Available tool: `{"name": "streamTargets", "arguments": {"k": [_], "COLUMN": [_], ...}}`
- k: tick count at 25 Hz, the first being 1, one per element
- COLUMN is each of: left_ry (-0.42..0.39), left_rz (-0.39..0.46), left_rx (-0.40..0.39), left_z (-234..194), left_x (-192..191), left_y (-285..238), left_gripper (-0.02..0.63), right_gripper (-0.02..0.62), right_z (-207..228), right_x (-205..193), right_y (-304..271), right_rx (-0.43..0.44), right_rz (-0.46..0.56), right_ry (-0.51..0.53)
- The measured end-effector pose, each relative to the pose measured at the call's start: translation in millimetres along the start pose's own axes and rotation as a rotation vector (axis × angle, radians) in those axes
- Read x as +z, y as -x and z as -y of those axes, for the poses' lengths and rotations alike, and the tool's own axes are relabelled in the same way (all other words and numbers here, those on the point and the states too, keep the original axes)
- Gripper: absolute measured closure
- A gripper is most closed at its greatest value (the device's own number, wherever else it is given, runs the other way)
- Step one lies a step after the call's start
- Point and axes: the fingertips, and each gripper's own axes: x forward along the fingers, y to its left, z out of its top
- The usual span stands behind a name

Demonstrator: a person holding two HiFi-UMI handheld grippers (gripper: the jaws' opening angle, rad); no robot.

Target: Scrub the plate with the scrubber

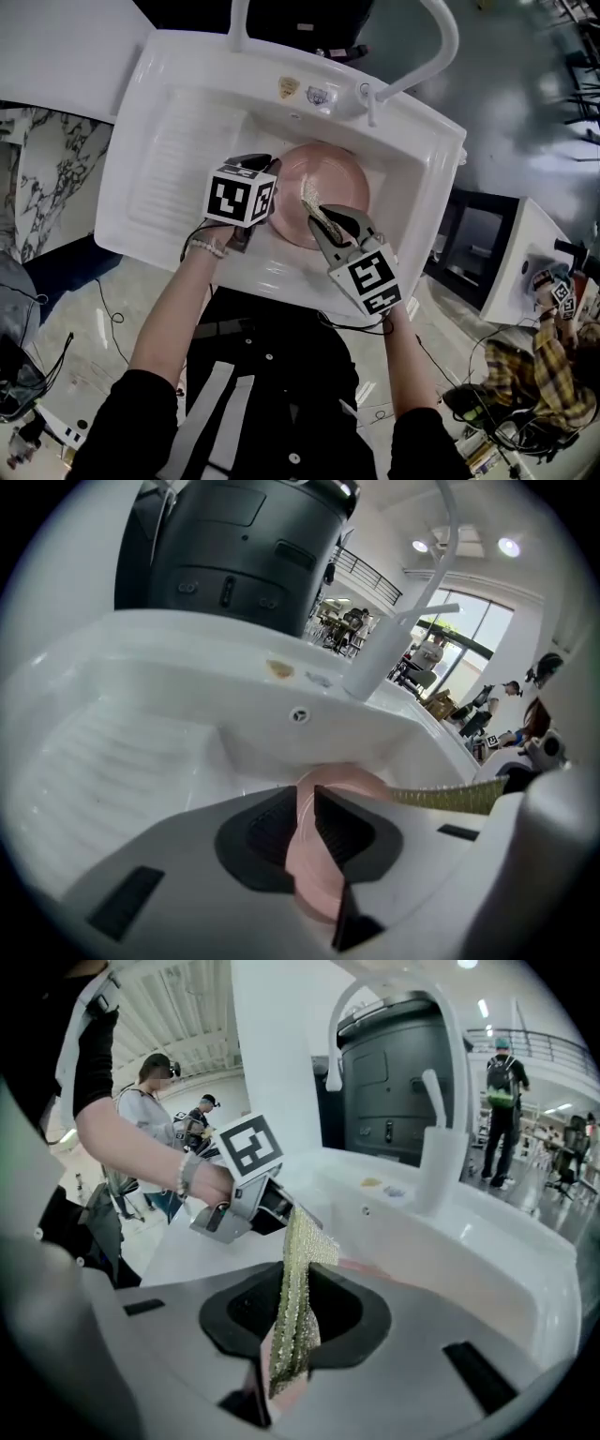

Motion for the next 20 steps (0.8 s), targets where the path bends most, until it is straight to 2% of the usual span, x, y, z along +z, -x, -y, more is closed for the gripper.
{"name": "streamTargets", "arguments": {"k": [4, 8, 14, 17, 20], "left_ry": [-0.062, -0.123, -0.274, -0.317, -0.322], "left_rz": [0.09, 0.177, 0.284, 0.33, 0.369], "left_rx": [0.016, 0.015, 0.017, 0.023, 0.016], "left_z": [14.9, 31.3, 62.0, 74.6, 85.7], "left_x": [30.6, 56.3, 79.7, 90.7, 99.5], "left_y": [30.0, 63.2, 114.6, 135.2, 153.0], "left_gripper": [0.6, 0.604, 0.604, 0.604, 0.604], "right_gripper": [0.518, 0.518, 0.518, 0.518, 0.518], "right_z": [19.1, 28.4, 31.0, 31.2, 29.0], "right_x": [33.8, 61.9, 87.2, 106.6, 121.6], "right_y": [27.0, 56.0, 98.4, 116.2, 131.0], "right_rx": [-0.142, -0.242, -0.342, -0.376, -0.404], "right_rz": [0.112, 0.2, 0.25, 0.316, 0.348], "right_ry": [-0.029, -0.063, -0.176, -0.157, -0.13]}}
